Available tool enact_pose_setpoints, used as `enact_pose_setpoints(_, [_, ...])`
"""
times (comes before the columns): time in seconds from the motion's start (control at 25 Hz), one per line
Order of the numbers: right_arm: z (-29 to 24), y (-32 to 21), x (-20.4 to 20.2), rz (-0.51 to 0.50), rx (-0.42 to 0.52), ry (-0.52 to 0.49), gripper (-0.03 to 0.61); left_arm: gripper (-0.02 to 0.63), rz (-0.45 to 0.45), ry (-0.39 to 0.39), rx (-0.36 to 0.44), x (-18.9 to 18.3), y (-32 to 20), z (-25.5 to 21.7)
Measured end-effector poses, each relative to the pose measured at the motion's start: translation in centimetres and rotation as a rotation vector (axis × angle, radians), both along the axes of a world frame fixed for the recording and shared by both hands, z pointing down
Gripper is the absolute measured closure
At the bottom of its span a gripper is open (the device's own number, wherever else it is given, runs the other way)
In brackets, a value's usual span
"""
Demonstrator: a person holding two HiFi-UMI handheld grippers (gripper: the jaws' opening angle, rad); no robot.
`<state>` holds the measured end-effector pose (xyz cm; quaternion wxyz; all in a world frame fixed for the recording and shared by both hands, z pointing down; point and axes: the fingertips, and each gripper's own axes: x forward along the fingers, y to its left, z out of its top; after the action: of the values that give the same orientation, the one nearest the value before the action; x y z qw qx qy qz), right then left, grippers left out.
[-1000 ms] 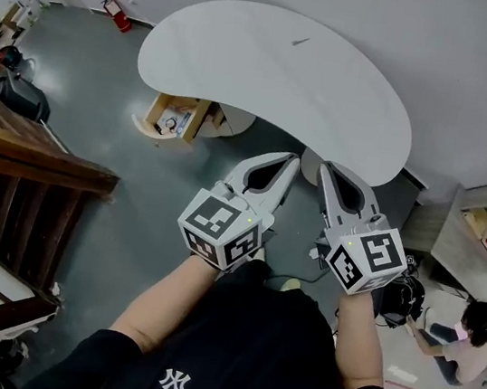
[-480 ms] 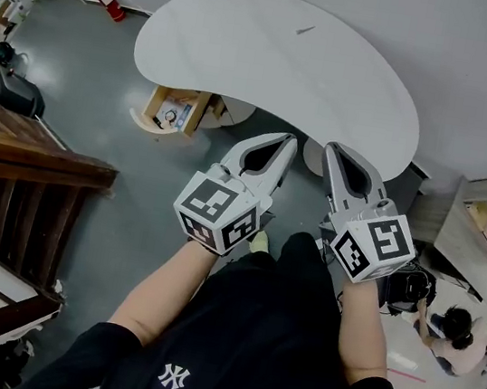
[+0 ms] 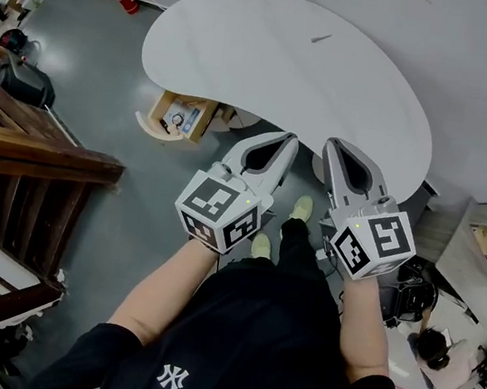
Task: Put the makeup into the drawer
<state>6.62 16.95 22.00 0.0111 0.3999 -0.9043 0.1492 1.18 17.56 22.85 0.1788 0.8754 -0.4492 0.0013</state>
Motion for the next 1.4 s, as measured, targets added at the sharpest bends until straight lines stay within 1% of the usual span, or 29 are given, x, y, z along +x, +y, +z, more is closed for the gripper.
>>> enact_pose_setpoints(0.24, [0.8,-5.7,-0.1,-0.039,-0.026,-0.009,0.563,0.603,-0.041,-0.027,-0.016,-0.1,-5.2,0.8])
enact_pose_setpoints(0.68, [3.1,-15.4,1.2,-0.108,-0.056,-0.01,0.563,0.603,-0.083,-0.087,-0.035,1.8,-15.1,3.6])
enact_pose_setpoints(1.0, [5.8,-20.9,1.3,-0.08,-0.1,-0.028,0.563,0.603,-0.093,-0.144,-0.065,1.3,-21.7,6.9])
enact_pose_setpoints(1.24, [8.8,-24.6,0.1,-0.033,-0.12,-0.014,0.563,0.603,-0.05,-0.178,-0.088,0.6,-26.2,10.8])
enact_pose_setpoints(1.4, [11.7,-27.5,-1.2,0.004,-0.156,-0.01,0.563,0.603,-0.012,-0.213,-0.1,-0.2,-29.7,14.0])
